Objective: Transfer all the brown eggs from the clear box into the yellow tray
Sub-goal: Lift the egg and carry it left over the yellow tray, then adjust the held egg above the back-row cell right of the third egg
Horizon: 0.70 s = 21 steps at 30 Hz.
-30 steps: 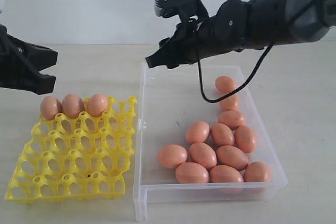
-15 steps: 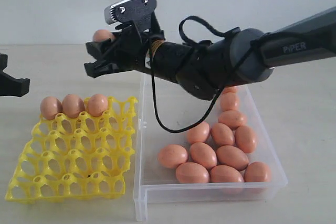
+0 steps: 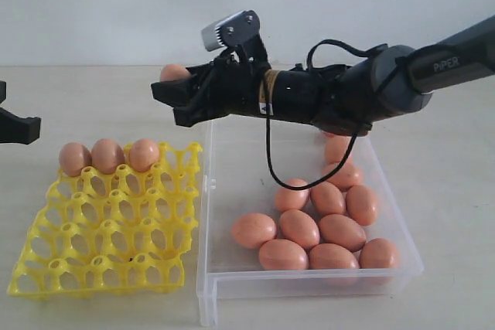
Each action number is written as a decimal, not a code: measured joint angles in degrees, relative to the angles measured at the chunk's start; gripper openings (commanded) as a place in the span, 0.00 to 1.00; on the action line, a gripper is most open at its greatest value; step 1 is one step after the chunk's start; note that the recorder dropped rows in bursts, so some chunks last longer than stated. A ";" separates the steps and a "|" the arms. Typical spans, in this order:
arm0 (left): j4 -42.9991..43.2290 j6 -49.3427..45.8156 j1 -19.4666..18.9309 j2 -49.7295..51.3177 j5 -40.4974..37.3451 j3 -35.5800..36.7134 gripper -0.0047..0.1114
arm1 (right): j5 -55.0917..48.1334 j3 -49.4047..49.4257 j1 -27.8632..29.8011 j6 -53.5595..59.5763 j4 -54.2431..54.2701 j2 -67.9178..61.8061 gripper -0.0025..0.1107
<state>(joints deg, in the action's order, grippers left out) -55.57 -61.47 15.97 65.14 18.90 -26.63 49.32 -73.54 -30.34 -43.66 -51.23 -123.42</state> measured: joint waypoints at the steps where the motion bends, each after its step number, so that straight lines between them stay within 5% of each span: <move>1: 0.00 0.00 0.00 0.00 0.24 0.00 0.07 | 2.90 0.00 0.80 -1.04 -0.30 -1.07 0.02; 21: 0.00 0.00 0.00 0.00 0.85 0.00 0.07 | 7.98 0.12 1.63 -2.66 -3.46 -8.22 0.02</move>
<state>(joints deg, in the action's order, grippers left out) -55.57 -61.47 15.97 65.14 19.75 -26.63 57.30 -73.42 -28.72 -46.31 -54.69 -131.64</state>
